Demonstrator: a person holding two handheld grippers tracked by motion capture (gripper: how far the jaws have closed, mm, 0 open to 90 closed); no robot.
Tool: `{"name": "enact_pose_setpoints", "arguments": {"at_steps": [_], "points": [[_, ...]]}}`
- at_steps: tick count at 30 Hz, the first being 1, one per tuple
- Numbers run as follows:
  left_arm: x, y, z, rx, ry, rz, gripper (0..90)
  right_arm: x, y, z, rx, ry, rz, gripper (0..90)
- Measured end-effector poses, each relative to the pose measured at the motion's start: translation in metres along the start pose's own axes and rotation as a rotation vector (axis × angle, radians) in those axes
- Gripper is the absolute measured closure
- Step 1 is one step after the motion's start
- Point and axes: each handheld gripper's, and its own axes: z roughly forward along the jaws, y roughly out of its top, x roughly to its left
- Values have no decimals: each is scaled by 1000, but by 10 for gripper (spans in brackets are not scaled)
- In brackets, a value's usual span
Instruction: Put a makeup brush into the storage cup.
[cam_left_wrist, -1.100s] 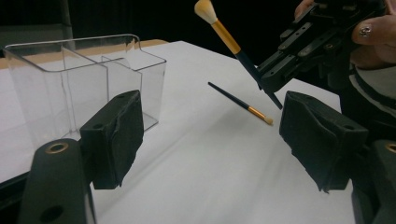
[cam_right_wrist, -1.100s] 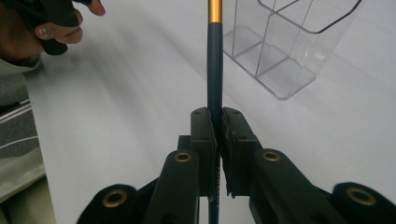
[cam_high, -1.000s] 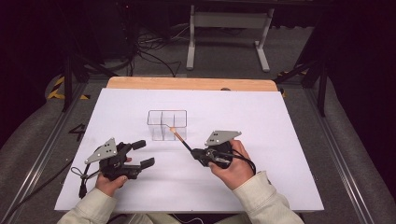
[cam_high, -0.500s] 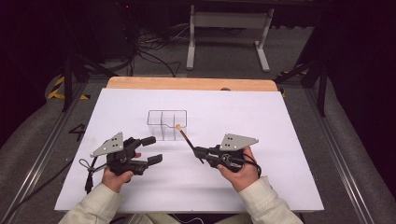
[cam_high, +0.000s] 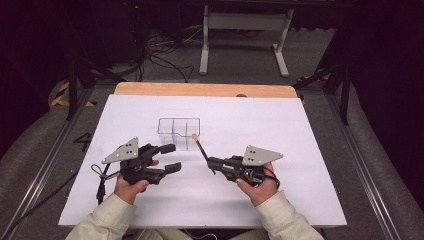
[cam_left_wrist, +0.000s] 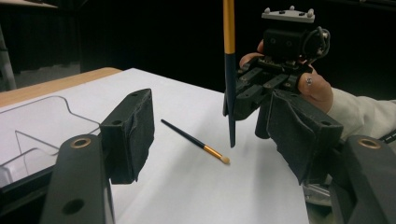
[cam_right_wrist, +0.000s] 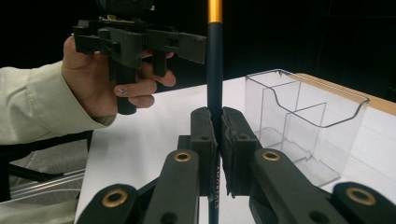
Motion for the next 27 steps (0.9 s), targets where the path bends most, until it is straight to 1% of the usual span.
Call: {"name": "enact_pose_setpoints", "arguments": {"at_steps": [2,4,12,13,14,18,22,25,27], "points": [[-1,2,3,-3,0,4,333,0,-2,1,-8,11,4,845],[0,2,4,1,-3,8,340,0,-3,2,-8,13,0,845],[-2,8,21,11,-38,12,378,3,-6,6,-11,14,-3,845],[-2,8,24,6,-48,3,389,3,-6,6,-11,12,-3,846],[-2,9,25,5,-50,1,406,3,-7,6,-9,13,-3,845],[-2,9,34,4,-61,-10,431,4,-7,7,-12,6,-4,845],[-2,10,38,2,-70,-21,465,4,-7,7,-11,5,-6,845],[-3,11,42,6,-81,-22,519,4,-8,7,-12,4,-5,845],[-4,11,44,12,-83,-23,578,4,-9,7,-9,0,-5,845]]}}
